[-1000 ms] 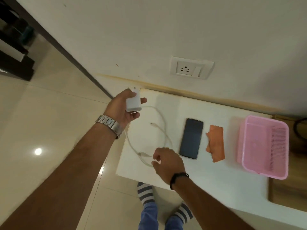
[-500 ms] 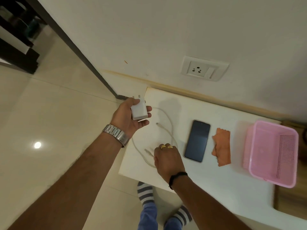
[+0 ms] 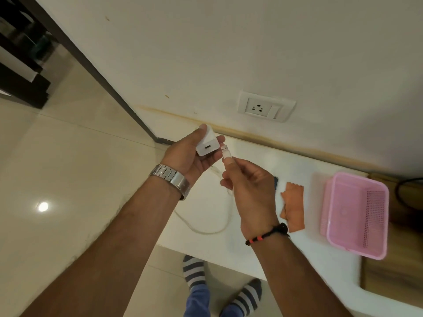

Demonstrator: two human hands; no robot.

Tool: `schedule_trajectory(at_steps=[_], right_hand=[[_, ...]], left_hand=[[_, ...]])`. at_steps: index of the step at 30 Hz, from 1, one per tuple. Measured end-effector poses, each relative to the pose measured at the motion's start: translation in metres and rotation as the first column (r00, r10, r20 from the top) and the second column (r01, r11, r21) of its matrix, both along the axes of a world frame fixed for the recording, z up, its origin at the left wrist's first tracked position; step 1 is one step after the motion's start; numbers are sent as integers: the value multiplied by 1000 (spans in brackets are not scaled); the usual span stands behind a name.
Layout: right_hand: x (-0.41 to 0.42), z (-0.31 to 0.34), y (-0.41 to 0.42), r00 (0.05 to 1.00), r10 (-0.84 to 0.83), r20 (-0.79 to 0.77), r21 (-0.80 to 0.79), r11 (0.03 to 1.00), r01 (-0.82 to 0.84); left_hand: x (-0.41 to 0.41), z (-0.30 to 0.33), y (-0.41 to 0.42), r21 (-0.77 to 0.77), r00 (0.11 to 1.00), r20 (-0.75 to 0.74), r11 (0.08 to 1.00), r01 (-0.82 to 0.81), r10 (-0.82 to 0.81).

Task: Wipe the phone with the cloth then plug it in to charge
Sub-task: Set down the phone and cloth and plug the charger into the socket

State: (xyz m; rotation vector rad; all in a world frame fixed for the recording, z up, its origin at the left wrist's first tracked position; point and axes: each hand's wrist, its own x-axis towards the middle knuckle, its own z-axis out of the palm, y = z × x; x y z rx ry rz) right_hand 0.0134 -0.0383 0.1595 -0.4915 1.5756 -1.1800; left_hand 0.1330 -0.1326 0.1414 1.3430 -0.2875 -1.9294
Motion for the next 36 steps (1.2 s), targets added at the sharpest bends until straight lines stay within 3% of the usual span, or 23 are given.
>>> schedule_trajectory(at_steps=[7, 14, 22, 30, 36], right_hand=[[-10, 24, -1, 1000, 3, -5, 44, 999, -2], [-17, 24, 2, 999, 35, -17, 62, 997, -34], [-25, 24, 3, 999, 21, -49, 56, 998, -18], [-22, 21, -1, 997, 19, -81, 16, 1000, -17], [-33, 20, 10, 981, 171, 94, 78, 981, -178]], left_hand=[[-25, 17, 2, -28, 996, -87, 999, 23, -25], [-34, 24, 6, -103, 986, -19, 981, 165, -168], [-34, 31, 11, -224, 994, 44, 968, 110, -103], [-40, 34, 23, -238, 995, 71, 967, 89, -74], [-32, 31, 28, -281, 954, 236, 926, 251, -187]])
